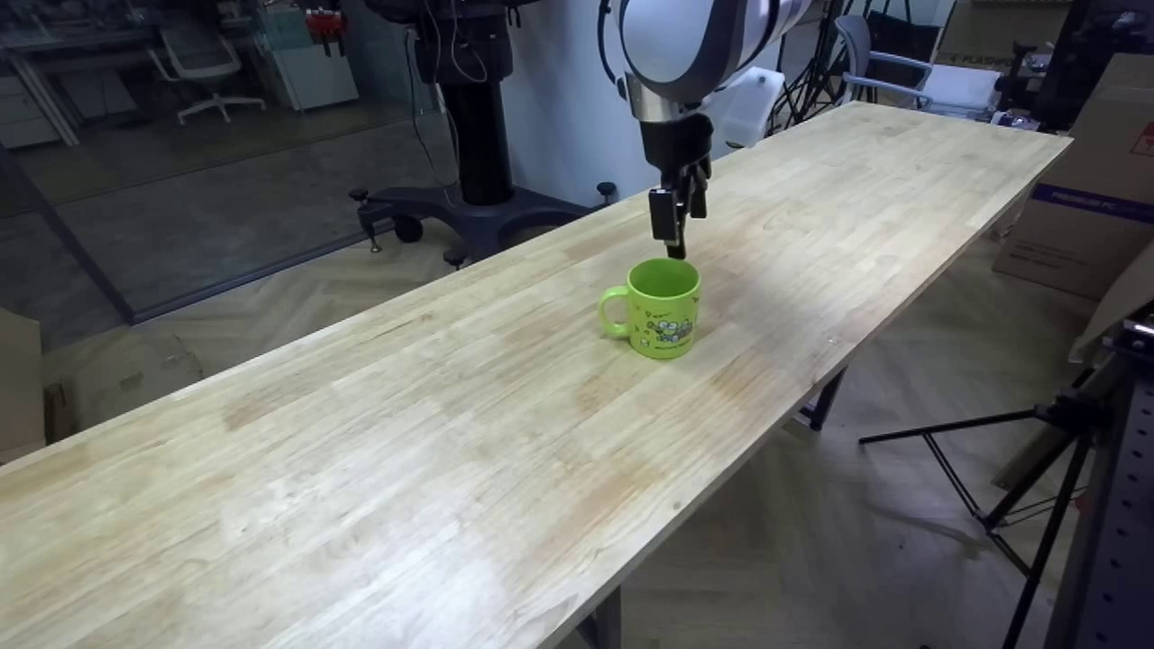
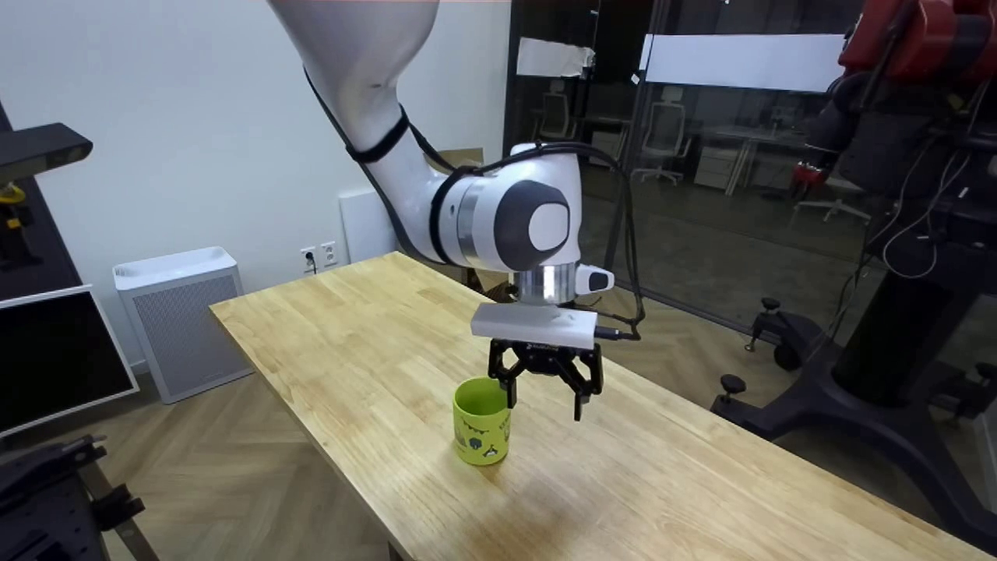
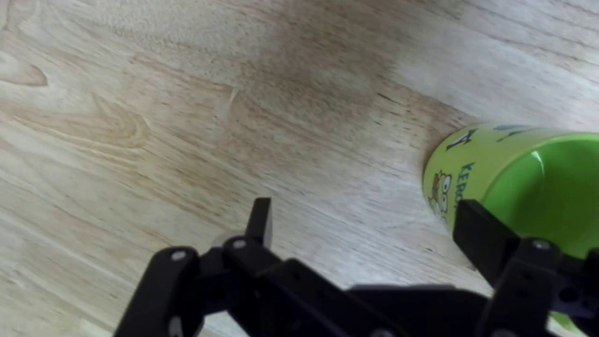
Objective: Move the mug cup to the right
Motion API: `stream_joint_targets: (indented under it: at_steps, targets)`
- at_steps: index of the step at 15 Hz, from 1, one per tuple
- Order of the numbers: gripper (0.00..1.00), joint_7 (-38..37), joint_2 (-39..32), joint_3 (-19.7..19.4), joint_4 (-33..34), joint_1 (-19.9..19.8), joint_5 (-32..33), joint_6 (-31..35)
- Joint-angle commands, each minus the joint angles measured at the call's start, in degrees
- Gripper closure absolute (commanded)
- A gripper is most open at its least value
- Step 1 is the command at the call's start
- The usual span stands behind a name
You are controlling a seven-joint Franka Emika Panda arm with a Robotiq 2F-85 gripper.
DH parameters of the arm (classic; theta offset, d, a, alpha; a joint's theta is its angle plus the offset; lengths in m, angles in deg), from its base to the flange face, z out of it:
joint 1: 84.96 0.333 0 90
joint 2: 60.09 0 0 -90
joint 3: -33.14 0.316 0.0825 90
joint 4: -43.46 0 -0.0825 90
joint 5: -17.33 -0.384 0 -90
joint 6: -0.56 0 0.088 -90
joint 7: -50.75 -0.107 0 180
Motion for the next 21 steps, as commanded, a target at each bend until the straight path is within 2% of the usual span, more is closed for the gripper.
stream_joint_targets:
  at_steps: [1, 8, 12, 17, 21]
  targets:
    - [0.0, -2.39, 1.38, 1.01, -0.85, 1.93, 0.18, -0.36]
    - [0.0, -12.6, 6.14, -0.53, -9.19, 6.06, 0.73, 7.09]
    - [0.0, -15.73, 8.48, -1.89, -12.82, 7.74, 1.49, 10.19]
    - [0.0, -15.18, 10.01, -1.62, -16.45, 5.96, -0.76, 13.98]
    - [0.0, -11.88, 9.19, -0.66, -16.5, 2.97, -3.05, 14.55]
